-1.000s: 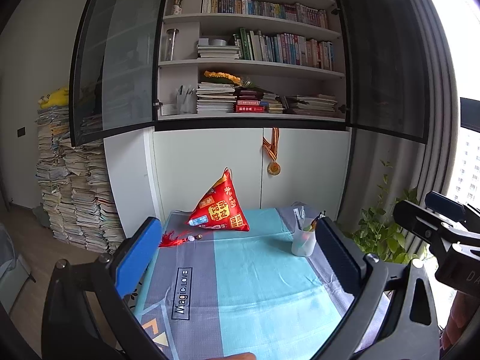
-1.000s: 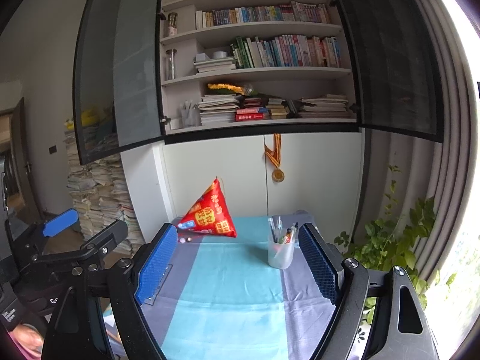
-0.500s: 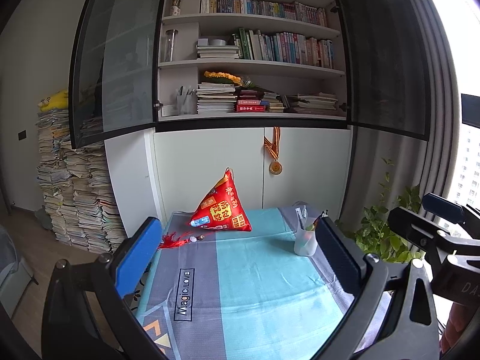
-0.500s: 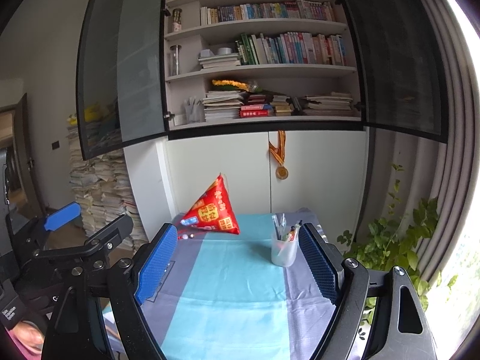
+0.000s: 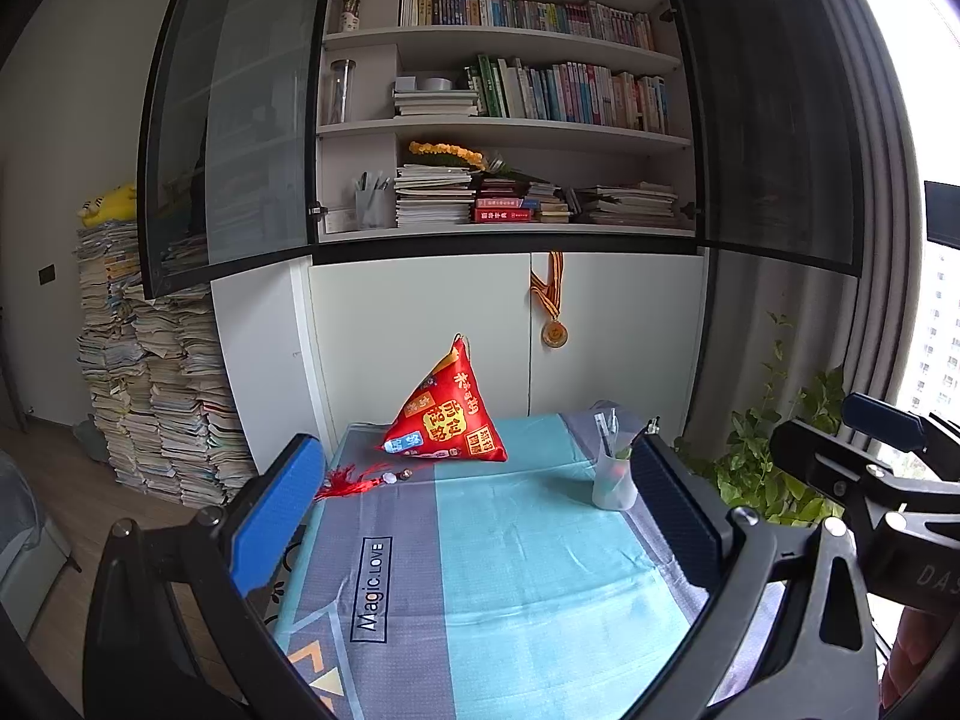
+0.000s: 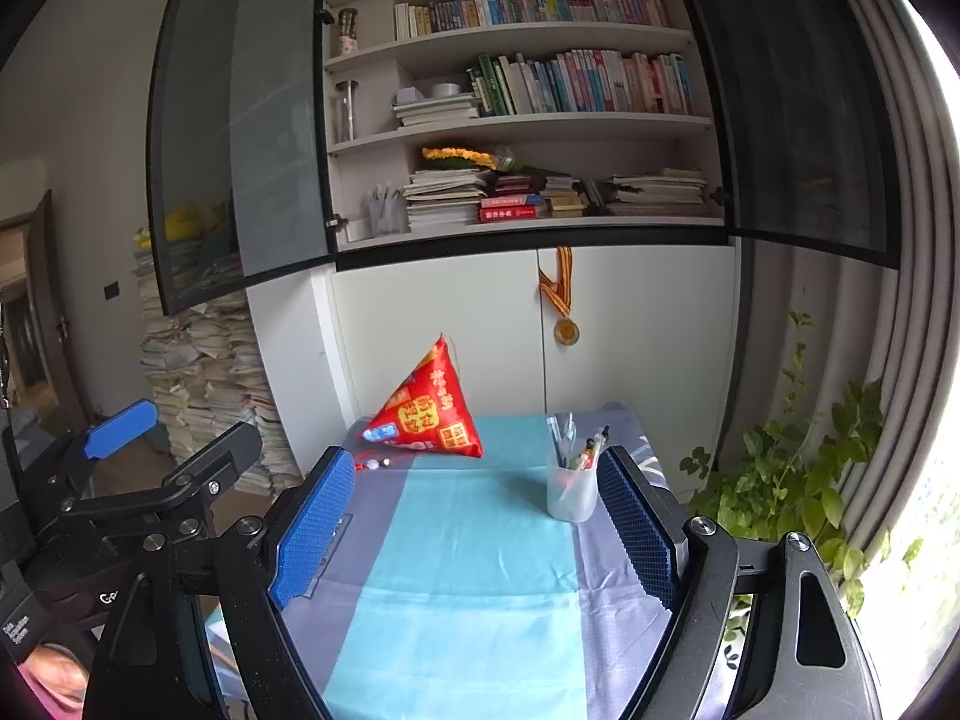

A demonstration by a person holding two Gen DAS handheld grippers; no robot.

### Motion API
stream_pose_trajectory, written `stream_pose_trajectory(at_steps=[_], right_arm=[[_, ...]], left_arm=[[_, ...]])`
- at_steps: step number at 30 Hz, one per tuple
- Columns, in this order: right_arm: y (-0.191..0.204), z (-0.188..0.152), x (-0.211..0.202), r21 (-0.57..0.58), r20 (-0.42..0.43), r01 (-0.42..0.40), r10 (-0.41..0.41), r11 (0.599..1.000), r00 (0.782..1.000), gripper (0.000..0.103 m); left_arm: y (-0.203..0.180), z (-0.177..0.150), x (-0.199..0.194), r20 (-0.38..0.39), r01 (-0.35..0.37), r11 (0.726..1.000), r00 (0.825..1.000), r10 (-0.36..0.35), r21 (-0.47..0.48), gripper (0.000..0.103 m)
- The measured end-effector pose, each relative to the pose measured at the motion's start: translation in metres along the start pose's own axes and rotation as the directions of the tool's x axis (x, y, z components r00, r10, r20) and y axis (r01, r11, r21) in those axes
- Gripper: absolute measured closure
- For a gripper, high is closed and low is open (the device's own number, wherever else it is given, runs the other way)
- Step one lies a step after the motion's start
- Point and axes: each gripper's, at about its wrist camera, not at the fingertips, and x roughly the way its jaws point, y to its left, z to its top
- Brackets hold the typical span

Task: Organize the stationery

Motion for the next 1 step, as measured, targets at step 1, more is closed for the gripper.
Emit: stream_pose_trajectory(at_steps=[1], right_arm=[[-0.0001,-0.0005,0.0003,0.000,-0.002,0.000,0.000,1.000,1.000,0.019]], left_arm=[[0.0004,-0.0002,0.0005,-0.002,-0.001,1.000,1.000,0.001,-0.001,0.001]])
